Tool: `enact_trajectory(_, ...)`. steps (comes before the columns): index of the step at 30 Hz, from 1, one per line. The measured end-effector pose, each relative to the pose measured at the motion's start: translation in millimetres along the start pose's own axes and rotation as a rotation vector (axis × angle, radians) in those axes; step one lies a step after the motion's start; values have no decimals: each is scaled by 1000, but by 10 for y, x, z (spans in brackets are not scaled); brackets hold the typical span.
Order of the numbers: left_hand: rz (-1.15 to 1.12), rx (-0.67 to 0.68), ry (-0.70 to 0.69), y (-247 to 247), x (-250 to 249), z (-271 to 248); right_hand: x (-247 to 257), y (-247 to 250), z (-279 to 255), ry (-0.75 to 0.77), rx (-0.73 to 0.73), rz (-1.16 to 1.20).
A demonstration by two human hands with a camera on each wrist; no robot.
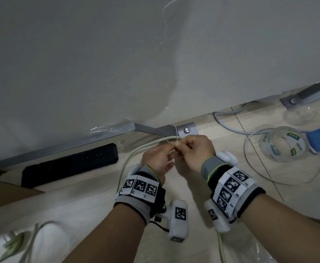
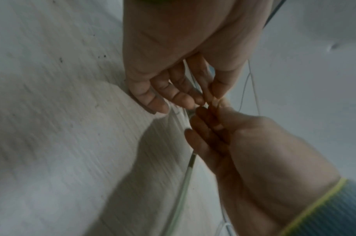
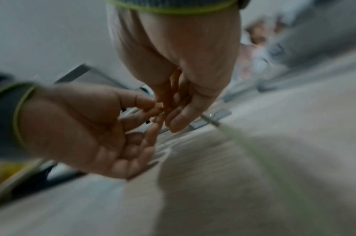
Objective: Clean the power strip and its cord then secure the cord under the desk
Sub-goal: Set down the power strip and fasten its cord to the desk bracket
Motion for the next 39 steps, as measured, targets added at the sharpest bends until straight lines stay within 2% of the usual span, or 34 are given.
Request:
enact_trajectory(4,55,47,47,-13,6,24,313,-49,-124,372,23,-597)
enact_trajectory(7,103,60,46,-5,-18,39,414,-158,-172,503,45,-864)
enact_trajectory(14,74,102,22,-42,-44,19,585,-199,-187,650,125,-833)
enact_trajectory(19,56,73,-29,-58,-61,19,647,-210,-221,781,129,-753)
enact_trajectory(22,-36,113,4,-144,-58,23,705,-196,-273,851,107,-673)
enact_trajectory(26,-135,112,65,-191,-46,47,650,-232,-336,904,153,-728)
enact_trajectory(31,-146,-43,-62,-140,2,27,526,-155,-392,880,201,-796)
enact_trajectory(33,-24,-98,-135,-75,-58,38,496,-120,-359,771,177,-874)
enact_trajectory(36,127,-117,-189,20,-69,123,509,-13,-202,512,76,-917)
enact_trajectory(39,119,-91,-200,29,-96,103,526,-231,-70,429,106,-1020)
Point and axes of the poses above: each hand's wrist, its own z-axis towards the middle knuckle, its own y-axis out of the back of the hand, x = y × z, the point moved 10 cm from there along z, towards the middle knuckle, and after that the axes turned 6 degrees about -y, right-handed, at the moved point
